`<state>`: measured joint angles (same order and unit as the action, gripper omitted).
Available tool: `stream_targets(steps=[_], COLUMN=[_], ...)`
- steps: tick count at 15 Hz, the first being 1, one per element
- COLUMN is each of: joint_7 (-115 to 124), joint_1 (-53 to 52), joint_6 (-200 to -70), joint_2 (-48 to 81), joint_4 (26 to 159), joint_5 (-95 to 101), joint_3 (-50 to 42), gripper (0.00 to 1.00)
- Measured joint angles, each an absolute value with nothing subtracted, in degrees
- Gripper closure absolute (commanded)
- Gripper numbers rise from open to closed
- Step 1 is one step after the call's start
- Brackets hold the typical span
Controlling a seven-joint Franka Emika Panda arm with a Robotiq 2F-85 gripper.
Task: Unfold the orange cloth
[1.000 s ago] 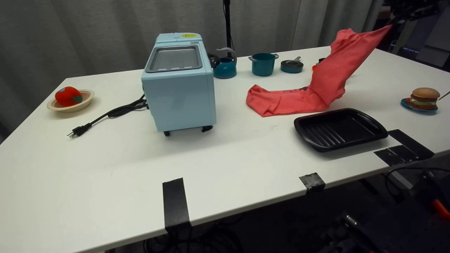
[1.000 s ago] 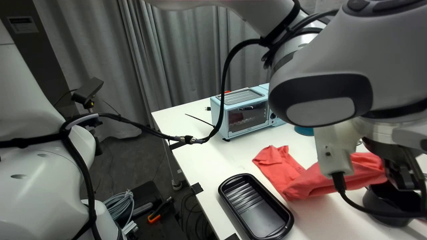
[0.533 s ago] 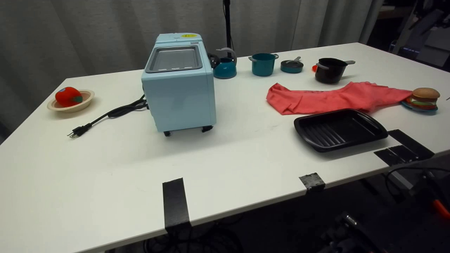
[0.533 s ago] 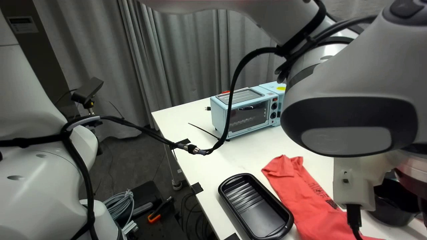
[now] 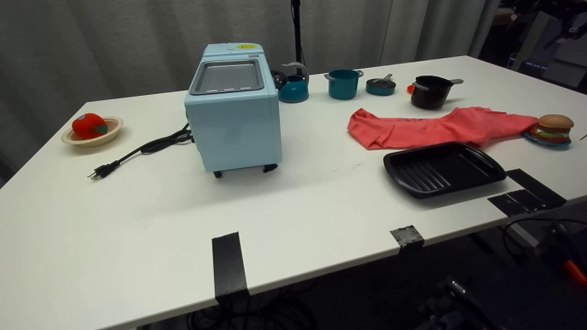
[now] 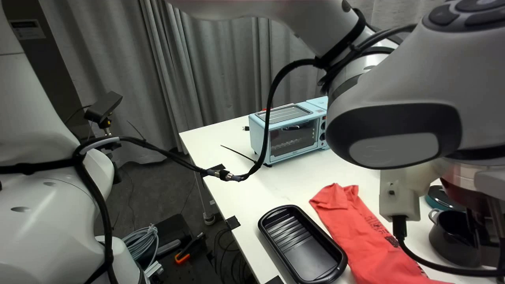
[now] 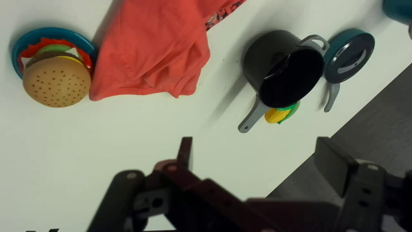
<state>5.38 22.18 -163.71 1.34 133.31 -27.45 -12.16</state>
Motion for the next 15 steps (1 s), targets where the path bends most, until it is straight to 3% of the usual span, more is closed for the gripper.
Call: stream_targets(steps=[8, 15], joint_7=[4.5, 1.0], joint_1=[16.8, 14.7], joint_6=[-165.8, -165.8], joint_2=[3.1, 12.7], joint_4=[131.8, 124.5], joint_5=[-31.7, -33.3], joint_3=[-4.5, 2.1], gripper=[0.00, 0.00])
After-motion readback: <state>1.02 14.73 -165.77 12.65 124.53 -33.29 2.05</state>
